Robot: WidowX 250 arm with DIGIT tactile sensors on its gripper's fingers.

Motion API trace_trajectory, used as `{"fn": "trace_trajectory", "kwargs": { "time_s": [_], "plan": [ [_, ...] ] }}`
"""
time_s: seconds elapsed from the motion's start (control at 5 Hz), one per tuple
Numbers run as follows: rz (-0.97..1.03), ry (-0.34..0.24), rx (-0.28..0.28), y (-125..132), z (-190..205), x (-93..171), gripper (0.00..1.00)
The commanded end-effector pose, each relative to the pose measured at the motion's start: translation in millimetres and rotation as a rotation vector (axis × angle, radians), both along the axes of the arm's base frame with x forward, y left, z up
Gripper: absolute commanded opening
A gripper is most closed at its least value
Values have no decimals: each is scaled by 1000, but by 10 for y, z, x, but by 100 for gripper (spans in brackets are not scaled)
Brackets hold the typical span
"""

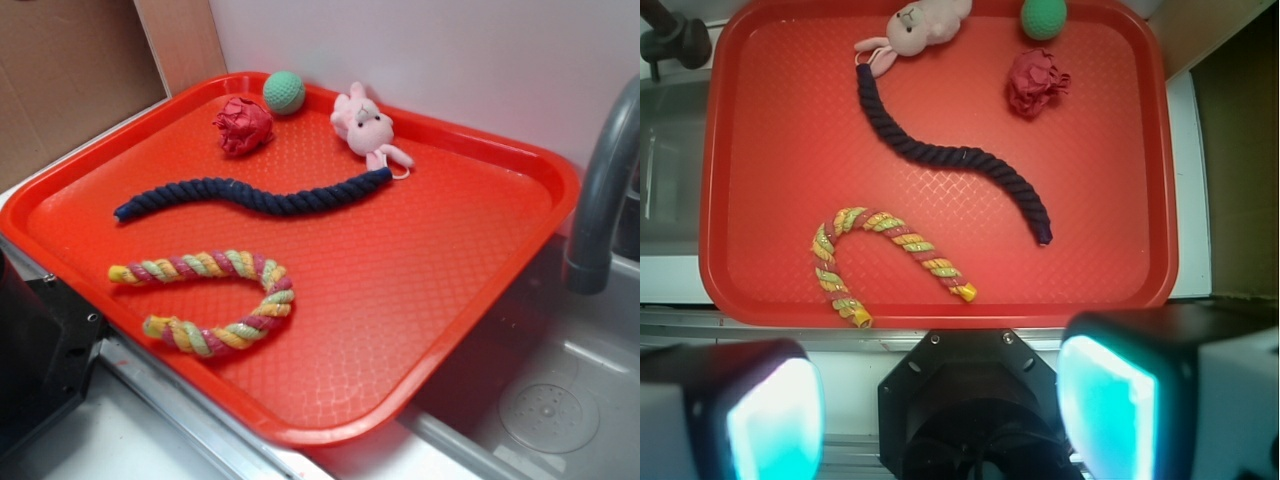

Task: Grab the blue rope.

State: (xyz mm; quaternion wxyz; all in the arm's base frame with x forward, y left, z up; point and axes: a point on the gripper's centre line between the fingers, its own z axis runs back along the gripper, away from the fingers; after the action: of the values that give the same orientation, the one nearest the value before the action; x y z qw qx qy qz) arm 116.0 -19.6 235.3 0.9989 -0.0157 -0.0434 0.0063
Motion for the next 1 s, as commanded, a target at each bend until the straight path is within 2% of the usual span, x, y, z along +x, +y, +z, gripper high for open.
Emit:
{"fn": "trace_trajectory", "kwargs": {
  "time_s": [0.0,0.2,0.4,0.6,0.8],
  "plan": [
    [0,0,0,0,0,0,100],
    [-70,-22,5,27,-18,80,100],
    [-249,-22,4,66,-163,265,100],
    [-475,-58,-19,103,-370,462,100],
    [-720,-91,-95,137,-552,638,100]
  ]
}}
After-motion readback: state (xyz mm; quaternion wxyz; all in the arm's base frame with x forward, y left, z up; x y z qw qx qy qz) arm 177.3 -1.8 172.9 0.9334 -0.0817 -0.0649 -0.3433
